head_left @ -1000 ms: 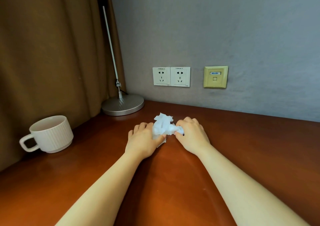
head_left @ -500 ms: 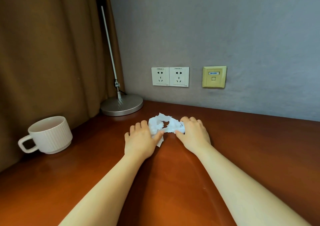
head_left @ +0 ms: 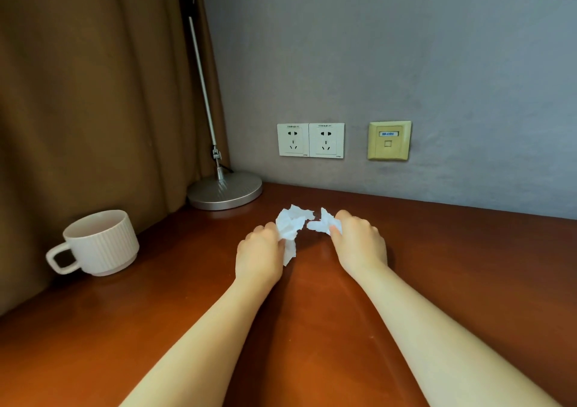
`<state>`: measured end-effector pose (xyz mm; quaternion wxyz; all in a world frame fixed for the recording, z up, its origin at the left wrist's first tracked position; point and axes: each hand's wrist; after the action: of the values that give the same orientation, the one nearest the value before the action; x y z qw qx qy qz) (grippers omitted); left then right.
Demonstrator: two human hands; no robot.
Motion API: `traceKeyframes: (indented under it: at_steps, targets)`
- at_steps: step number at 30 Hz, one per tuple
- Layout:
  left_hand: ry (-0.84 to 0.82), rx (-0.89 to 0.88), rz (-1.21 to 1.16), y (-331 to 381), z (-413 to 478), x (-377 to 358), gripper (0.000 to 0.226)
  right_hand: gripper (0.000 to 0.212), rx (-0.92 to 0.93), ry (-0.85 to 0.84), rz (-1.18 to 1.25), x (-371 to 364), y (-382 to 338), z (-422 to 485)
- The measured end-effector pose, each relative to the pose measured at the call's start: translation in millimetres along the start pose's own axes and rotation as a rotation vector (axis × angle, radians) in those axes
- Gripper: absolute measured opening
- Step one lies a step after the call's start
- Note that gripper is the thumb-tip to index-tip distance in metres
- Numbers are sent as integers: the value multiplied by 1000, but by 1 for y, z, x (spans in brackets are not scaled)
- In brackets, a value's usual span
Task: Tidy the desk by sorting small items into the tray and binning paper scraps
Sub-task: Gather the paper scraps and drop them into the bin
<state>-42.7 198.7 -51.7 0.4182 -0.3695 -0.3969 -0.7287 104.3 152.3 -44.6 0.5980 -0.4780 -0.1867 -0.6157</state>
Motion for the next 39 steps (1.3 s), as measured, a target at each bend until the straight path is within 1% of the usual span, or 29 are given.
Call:
traceKeyframes:
  at_steps: [4,6,9,15,18,20,23,26,28,30,35,39]
  targets:
    - [43,-21,-147,2,-5,7,15,26,-78,-23,88,6,2,-6]
    - [43,16,-256,2,-9,12,17,23,-117,-20,173,10,5,-11]
    - [-11,84,-370,-2,-15,23,20,17,-140,-27,235,22,12,-20]
    - [-85,53,-405,2,-20,69,25,19,-184,-70,209,65,28,-35]
    - [-136,34,-427,10,-29,87,28,20,-168,-70,192,89,33,-43]
    - [-171,1,-403,20,-39,97,32,20,-140,-99,158,106,34,-52]
    - [-220,-51,-350,39,-56,111,38,25,-119,-135,109,129,37,-64]
    - [-233,-111,-339,61,-74,123,43,30,-118,-142,85,155,44,-79]
    - [-233,-157,-353,78,-83,128,45,24,-119,-135,74,171,51,-88]
    - [-236,-204,-365,98,-94,133,41,19,-121,-117,62,189,63,-98]
    - [-296,-301,-407,151,-119,141,37,21,-166,-86,5,230,101,-128]
    - [-357,-423,-475,206,-152,145,42,16,-253,-47,-39,267,145,-166]
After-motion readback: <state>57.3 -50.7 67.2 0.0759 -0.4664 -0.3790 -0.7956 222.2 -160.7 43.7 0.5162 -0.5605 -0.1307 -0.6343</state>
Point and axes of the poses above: each hand's wrist, its own z-axis towards the middle knuckle, its own x-axis out of the back of the hand, y = z × x, and after that the axes turned 2 degrees about y, right-handed
